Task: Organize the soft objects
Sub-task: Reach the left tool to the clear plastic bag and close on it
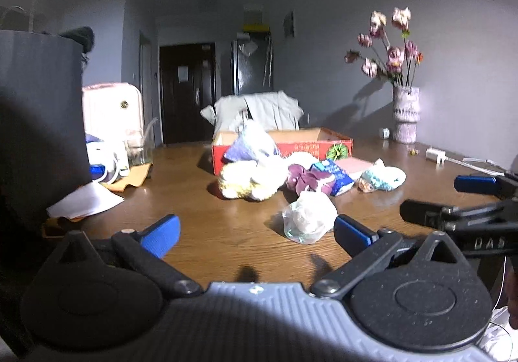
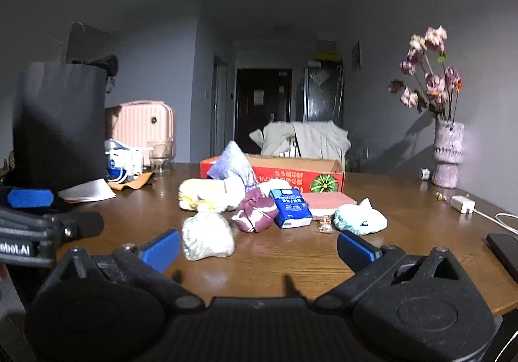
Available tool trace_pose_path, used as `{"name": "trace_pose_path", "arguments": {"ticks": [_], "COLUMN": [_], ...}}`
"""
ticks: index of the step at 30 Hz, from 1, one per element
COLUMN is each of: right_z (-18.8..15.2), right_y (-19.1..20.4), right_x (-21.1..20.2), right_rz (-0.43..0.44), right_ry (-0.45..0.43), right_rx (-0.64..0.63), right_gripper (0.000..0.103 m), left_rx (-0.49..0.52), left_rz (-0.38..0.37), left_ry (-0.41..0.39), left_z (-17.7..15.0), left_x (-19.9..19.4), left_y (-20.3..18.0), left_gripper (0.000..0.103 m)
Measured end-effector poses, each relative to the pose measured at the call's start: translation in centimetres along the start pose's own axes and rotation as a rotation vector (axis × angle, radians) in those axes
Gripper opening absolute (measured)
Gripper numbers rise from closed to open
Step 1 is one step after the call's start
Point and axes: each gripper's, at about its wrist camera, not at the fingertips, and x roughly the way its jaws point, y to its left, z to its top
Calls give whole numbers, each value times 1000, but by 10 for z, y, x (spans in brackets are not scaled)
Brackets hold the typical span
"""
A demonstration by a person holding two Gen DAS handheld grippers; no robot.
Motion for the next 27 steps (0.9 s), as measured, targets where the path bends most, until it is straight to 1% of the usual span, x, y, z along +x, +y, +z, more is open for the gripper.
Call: {"name": "trace_pose_path", "arguments": {"ticks": [4, 6, 7, 9, 10, 11, 12, 13, 17, 19, 21, 22, 23, 25, 27], "right_z": [13, 17, 19, 21, 24, 25, 27, 29, 34, 37, 40, 41, 42, 42, 41], "right_y": [-14, -19, -22, -27, -30, -32, -35, -36, -37, -37, -37, -37, -36, -34, -32], "right_x": [22, 32, 38, 49, 57, 63, 69, 76, 103, 118, 132, 138, 144, 154, 162], "right_rz": [34, 42, 42, 39, 41, 46, 51, 56, 73, 77, 80, 82, 81, 81, 64], "right_ry": [29, 40, 45, 59, 71, 80, 89, 99, 126, 144, 159, 166, 176, 189, 202], "right_rx": [22, 25, 27, 39, 47, 55, 63, 70, 80, 84, 88, 92, 92, 88, 83], "right_gripper": [93, 88, 87, 83, 81, 78, 74, 73, 71, 70, 70, 70, 70, 70, 70], "left_rx": [-2, 2, 3, 5, 6, 1, -8, -21, -47, -56, -73, -77, -77, -83, -95], "left_rz": [-40, -72, -82, -103, -108, -121, -128, -130, -156, -176, -195, -203, -208, -212, -198], "left_ry": [14, 19, 27, 54, 71, 91, 106, 125, 185, 212, 233, 241, 248, 257, 260], "left_z": [10, 14, 16, 18, 19, 20, 21, 21, 22, 21, 20, 20, 21, 22, 24], "left_x": [22, 35, 42, 58, 67, 77, 84, 93, 122, 132, 139, 142, 145, 151, 157], "left_y": [-5, -11, -15, -21, -24, -26, -27, -27, -22, -20, -15, -13, -11, -5, 1], "left_gripper": [103, 103, 103, 97, 91, 88, 86, 82, 74, 72, 66, 59, 50, 39, 39]}}
